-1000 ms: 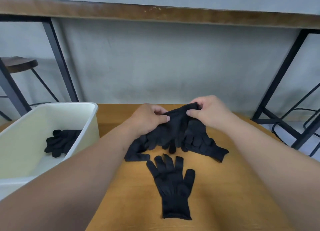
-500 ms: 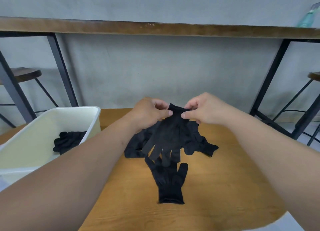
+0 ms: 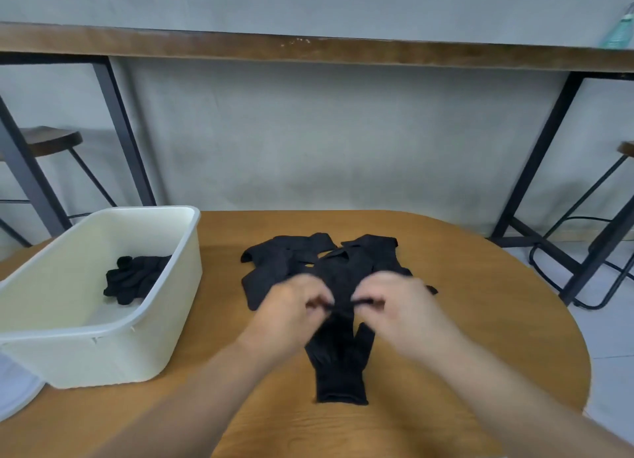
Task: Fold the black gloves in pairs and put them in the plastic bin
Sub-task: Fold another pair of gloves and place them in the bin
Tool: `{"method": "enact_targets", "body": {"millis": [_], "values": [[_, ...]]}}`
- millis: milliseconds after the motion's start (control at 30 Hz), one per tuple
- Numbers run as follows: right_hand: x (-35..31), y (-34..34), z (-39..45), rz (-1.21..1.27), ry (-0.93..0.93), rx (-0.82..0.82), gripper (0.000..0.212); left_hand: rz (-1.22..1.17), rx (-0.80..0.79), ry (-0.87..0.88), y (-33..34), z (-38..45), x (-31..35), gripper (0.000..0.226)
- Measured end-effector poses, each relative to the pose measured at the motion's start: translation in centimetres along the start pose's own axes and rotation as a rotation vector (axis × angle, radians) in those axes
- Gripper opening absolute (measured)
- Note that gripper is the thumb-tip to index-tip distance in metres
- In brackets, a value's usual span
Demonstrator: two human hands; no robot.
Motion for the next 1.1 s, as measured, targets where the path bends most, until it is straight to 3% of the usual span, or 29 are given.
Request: {"method": "enact_targets", "body": {"millis": [67, 133, 300, 467, 633, 867, 1100], "values": [[1.1, 3.6, -2.3, -0.035, 0.059, -0.177, 0.017, 0.053, -0.153, -0.028, 2.9, -2.4, -2.2, 0.019], [1.7, 6.0, -3.9, -0.051, 0.09, -0.261, 0.021, 0.093, -0.206, -0.005, 4.5, -3.6, -3.3, 0.019], [1.7, 6.3, -3.7, -0.037, 0.109, -0.214, 0.019, 0.086, -0.218, 0.017, 4.8, -4.1, -3.2, 0.017], [1.4, 5.5, -4.0, -0.032, 0.101, -0.158, 0.016, 0.077, -0.219, 0.024, 4.6, -5.0, -2.8, 0.032], [1.1, 6.0, -6.0, -0.032, 0.087, -0.218, 0.015, 0.155, -0.189, 0.125, 4.7, -5.9, -2.2, 0.014], [0.8, 6.4, -6.2, -0.069, 0.065, -0.222, 0.026, 0.152, -0.178, 0.157, 4.7, -6.2, -2.3, 0.016], [0.5, 6.3, -6.5, -0.098, 0.054, -0.223, 0.024, 0.345, -0.175, 0.303, 5.0, -6.7, -2.4, 0.01]]}}
Point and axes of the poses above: each hand's wrist, its own z-axis towards the middle knuckle, its own y-axis out of the palm, x = y × z, the point moved 1 cm from there along z, towards the middle knuckle, and after that the axes turned 2 degrees about z, right-handed, at the moved point
